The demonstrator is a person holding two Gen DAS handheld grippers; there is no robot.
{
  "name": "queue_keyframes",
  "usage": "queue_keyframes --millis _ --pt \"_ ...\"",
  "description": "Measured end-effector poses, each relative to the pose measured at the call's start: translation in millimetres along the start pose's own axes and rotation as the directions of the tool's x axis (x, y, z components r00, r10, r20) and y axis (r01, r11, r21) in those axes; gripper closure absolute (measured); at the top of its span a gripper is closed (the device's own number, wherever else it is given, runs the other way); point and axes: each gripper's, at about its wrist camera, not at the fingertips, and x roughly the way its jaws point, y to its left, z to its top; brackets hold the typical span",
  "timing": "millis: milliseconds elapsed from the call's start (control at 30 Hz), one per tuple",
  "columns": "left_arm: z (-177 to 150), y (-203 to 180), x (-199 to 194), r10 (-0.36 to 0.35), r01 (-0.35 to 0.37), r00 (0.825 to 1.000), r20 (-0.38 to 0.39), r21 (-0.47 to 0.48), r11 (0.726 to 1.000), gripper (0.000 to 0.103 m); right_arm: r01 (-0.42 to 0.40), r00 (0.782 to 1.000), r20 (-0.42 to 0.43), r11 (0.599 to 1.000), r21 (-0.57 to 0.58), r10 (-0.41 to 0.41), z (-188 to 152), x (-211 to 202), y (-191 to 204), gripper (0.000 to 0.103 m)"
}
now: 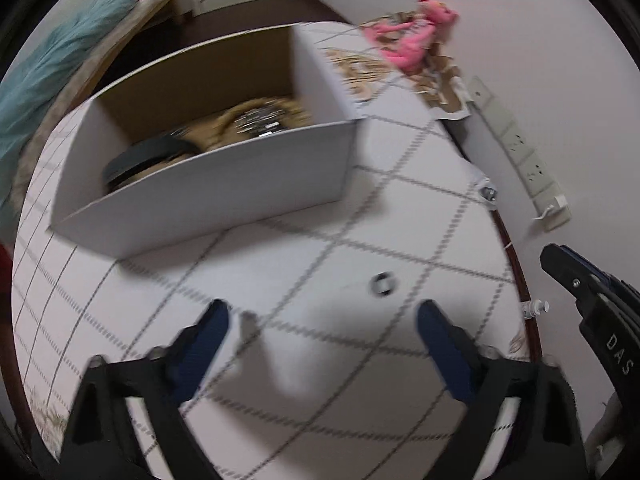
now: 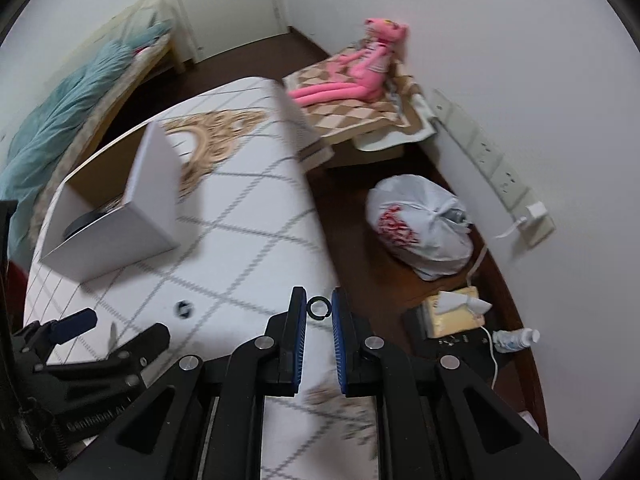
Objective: Organize jewelry
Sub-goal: 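Reach the right tool to a small black ring on the table and grasp it, then grasp the second small black ring with the left tool, then lower the ring into the box with the right tool while the left tool drops its ring in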
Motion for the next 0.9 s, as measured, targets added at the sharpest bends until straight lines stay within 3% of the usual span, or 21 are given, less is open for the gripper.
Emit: queue_keyframes --millis 133,367,433,700,900 --pt "3 -20 8 0.004 -0.004 1.000 0.009 0.053 0.999 0.040 0.019 1.000 0.000 1.000 0.020 -0.019 3 2 -15 0.090" --pt "10 -19 15 0.000 -0.004 0.999 0.045 0.090 0.996 0.072 0.033 0.999 -0.002 0.998 0.048 -0.033 1 7 -25 0.090" --pt "10 -18 15 -0.005 0.000 0.999 0.054 0.098 0.995 0.091 0.036 0.999 -0.001 0.998 0.049 -0.036 0 6 -24 0.090" --pt "4 -4 5 -0.034 0.029 0.997 0.071 0.068 0.997 0.094 0.010 0.999 0.030 0.999 0.033 -0.011 4 -7 -12 0.090" --pt "2 25 -33 -0.016 0.012 0.989 0.146 0.032 0.999 0.094 -0.058 0.996 0.066 0.998 0.001 0.057 13 -25 14 0.090"
